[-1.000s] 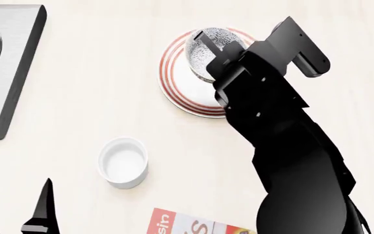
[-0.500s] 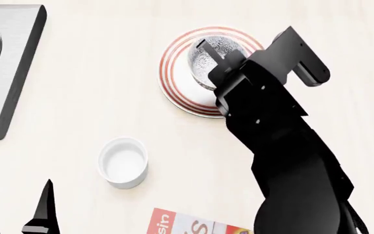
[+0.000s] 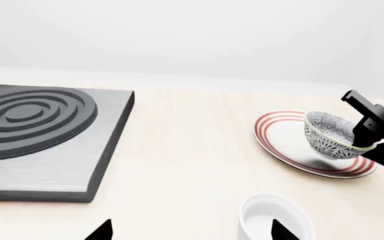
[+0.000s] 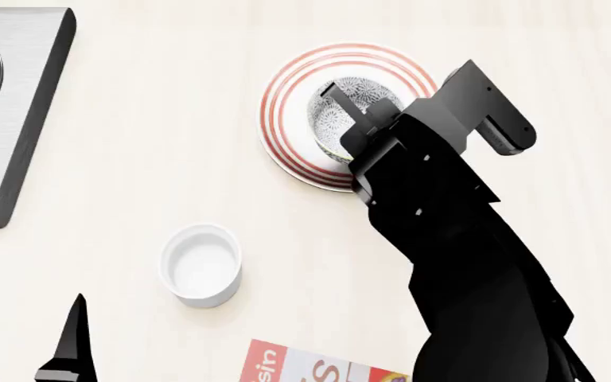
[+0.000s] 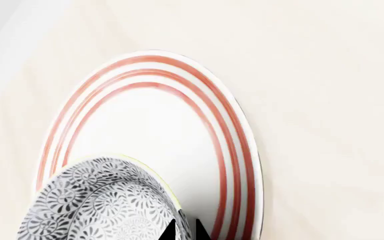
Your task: Pick the akita bowl on the cookies box and place it on the plate.
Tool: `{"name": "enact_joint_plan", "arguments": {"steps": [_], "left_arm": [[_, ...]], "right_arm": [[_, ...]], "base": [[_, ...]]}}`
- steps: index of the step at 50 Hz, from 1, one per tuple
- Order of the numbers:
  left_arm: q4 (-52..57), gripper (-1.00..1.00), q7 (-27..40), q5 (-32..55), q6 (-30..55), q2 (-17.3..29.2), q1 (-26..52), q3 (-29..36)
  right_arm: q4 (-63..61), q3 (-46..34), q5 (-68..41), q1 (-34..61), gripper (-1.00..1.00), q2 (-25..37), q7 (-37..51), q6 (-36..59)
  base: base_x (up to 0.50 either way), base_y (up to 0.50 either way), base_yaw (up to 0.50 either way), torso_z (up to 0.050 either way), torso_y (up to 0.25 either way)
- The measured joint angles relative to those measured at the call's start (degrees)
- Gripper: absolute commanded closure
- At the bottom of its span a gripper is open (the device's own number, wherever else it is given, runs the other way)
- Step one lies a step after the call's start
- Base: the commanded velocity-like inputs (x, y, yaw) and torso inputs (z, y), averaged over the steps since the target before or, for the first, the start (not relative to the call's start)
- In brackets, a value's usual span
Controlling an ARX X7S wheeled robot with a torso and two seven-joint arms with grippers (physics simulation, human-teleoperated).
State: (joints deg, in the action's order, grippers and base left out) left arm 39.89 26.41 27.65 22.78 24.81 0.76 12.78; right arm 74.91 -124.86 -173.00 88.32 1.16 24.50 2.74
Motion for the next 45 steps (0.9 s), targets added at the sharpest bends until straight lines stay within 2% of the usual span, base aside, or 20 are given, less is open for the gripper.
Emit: {"name": "enact_joint_plan", "arguments": {"steps": [24,25,45], "left_arm": [[0.6,-1.00,0.6,1.1,0.5,0.4,0.4,-0.1],[0.6,-1.00,0.6,1.1,0.5,0.4,0.4,-0.1],[0.4,-1.00,0.6,1.3,-0.2,0.5,0.3,0.0]], "right_arm": [[0.0,0.4,0.6,-0.6,1.00,0.0,-0.4,-0.5],[0.0,0.5,0.6,-0.6,-1.00,0.0,-0.5,-0.5],[0.1,0.0,1.0,0.1,-1.00,0.0,-2.4,-1.5]], "base": [[0.00,0.00,0.00,0.000,0.000],[0.00,0.00,0.00,0.000,0.000],[0.00,0.00,0.00,0.000,0.000]]}}
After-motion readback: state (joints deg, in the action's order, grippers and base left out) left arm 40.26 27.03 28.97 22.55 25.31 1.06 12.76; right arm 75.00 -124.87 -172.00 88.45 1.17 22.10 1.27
